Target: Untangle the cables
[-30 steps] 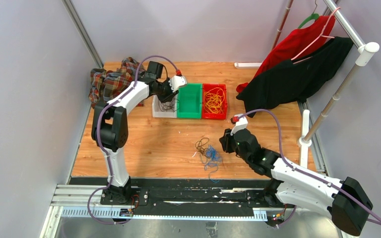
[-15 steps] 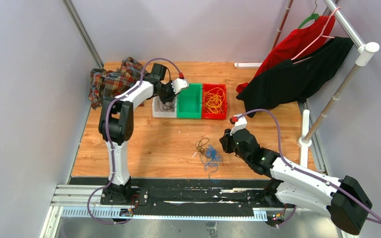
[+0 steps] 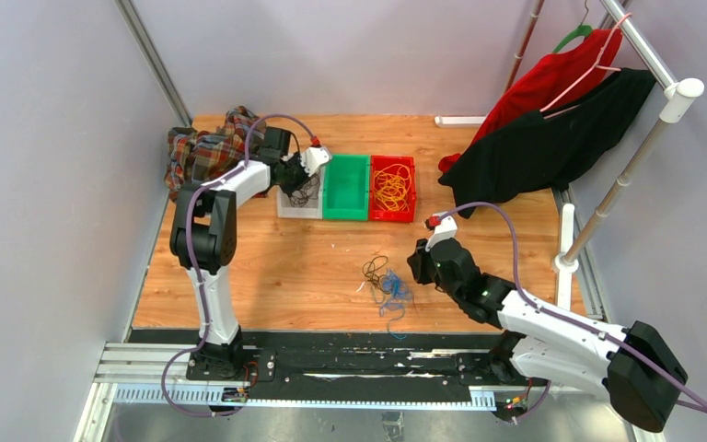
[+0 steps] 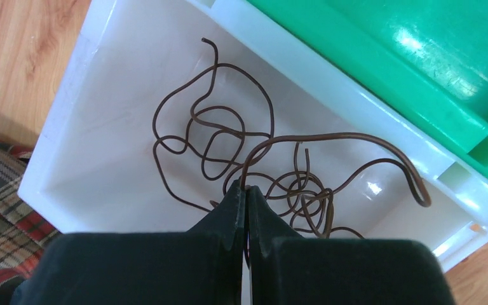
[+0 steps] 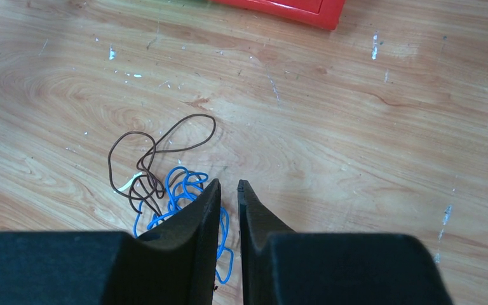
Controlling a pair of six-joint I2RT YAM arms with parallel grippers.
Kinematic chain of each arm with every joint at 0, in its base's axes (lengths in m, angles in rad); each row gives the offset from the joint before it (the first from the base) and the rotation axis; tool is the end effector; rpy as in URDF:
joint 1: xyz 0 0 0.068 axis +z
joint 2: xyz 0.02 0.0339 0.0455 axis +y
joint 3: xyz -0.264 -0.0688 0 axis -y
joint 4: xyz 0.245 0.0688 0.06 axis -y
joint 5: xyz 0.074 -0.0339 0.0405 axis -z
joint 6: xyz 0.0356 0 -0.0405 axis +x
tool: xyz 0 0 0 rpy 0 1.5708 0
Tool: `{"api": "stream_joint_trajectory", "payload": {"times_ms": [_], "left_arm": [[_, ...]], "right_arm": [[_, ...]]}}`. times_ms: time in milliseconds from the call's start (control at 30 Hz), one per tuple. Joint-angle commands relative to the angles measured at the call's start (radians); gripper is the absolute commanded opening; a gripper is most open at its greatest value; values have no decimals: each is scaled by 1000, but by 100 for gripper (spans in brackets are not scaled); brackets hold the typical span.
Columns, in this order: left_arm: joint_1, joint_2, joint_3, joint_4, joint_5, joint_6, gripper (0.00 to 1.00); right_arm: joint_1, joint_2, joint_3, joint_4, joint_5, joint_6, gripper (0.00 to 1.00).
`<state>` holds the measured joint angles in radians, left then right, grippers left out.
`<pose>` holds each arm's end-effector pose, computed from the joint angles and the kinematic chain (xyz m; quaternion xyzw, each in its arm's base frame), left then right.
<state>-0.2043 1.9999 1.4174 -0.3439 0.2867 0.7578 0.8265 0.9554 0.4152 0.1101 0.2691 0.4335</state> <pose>0.4214 -0.0976 0.1824 0.4745 0.8113 -0.0447 0.3385 0.1472 0.1459 0.2094 -0.0918 0.8322 0.2240 0.4989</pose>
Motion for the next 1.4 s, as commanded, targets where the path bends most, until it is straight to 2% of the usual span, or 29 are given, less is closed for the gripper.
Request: {"api": "stream_joint_trajectory", "payload": {"times_ms": [0, 233, 333, 433, 533, 667, 867, 900, 967, 1100, 1233, 1367], "left_arm": [[-3, -34, -12, 45, 8, -34, 1], [-53, -32, 35, -18, 31, -80, 3], [-64, -63, 32, -33, 2, -103, 17], [-64, -94, 53, -91, -29, -111, 42], [-63, -128, 68, -127, -61, -107, 54], [-60, -163, 93, -174, -58, -92, 59], [-63, -165, 137, -309, 99, -74, 65], [-67, -176, 136, -331, 129, -70, 69], [-84, -212, 105, -360, 188, -78, 76], [-170, -317, -33, -382, 289, -106, 77], [-273, -386, -159, -384, 383, -199, 78], [-367, -368, -191, -360, 420, -380, 79]], "right_arm": [[-16, 7, -13, 30, -8, 20, 16], [-18, -7, -8, 9, 0, 12, 16], [-18, -21, -9, 2, 3, 9, 15], [-18, -31, -9, -2, 5, 4, 16], [-18, -39, -7, -5, 5, 5, 18], [-19, -46, -10, -6, 2, 7, 18], [-18, -50, -11, -9, -1, 17, 18], [-18, -52, -10, -13, 0, 17, 18], [-18, -58, -9, -21, 2, 15, 20], [-19, -45, -18, -1, -18, 23, 28], [-19, -18, -21, 9, -35, 42, 29], [-19, -28, -28, 14, -31, 51, 29]]}}
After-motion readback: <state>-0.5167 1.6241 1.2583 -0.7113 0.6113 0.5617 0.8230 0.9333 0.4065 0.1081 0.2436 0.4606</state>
